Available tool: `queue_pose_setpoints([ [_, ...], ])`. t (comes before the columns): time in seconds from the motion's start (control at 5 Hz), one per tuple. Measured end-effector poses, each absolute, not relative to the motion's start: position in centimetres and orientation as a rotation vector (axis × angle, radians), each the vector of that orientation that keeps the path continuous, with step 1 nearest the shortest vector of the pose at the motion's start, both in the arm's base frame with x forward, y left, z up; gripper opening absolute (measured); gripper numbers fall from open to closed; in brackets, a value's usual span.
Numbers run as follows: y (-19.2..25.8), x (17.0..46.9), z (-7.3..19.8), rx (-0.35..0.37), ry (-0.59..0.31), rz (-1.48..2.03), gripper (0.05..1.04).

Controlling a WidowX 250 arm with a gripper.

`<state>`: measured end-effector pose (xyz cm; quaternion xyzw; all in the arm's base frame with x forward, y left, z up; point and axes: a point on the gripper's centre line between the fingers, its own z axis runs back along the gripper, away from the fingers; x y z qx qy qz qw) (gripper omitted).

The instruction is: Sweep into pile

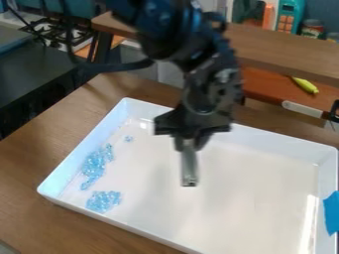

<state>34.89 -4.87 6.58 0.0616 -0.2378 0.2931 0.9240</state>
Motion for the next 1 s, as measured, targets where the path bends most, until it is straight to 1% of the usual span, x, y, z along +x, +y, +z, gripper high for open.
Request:
queue_pose_setpoints([
  [0.2, -9.5, 35.2, 6.6, 0.133, -0.489, 0.531, 0.334],
  [0.4, -14.3, 35.6, 5.6, 0.143, -0.453, 0.474, 0.334],
  [0.6, -16.4, 36.1, 4.2, 0.168, -0.438, 0.46, 0.334],
  [0.8, -17.0, 36.8, 1.6, 0.22, -0.43, 0.459, 0.384],
  [1.0, -16.7, 37.1, 0.5, 0.248, -0.445, 0.439, 0.694],
])
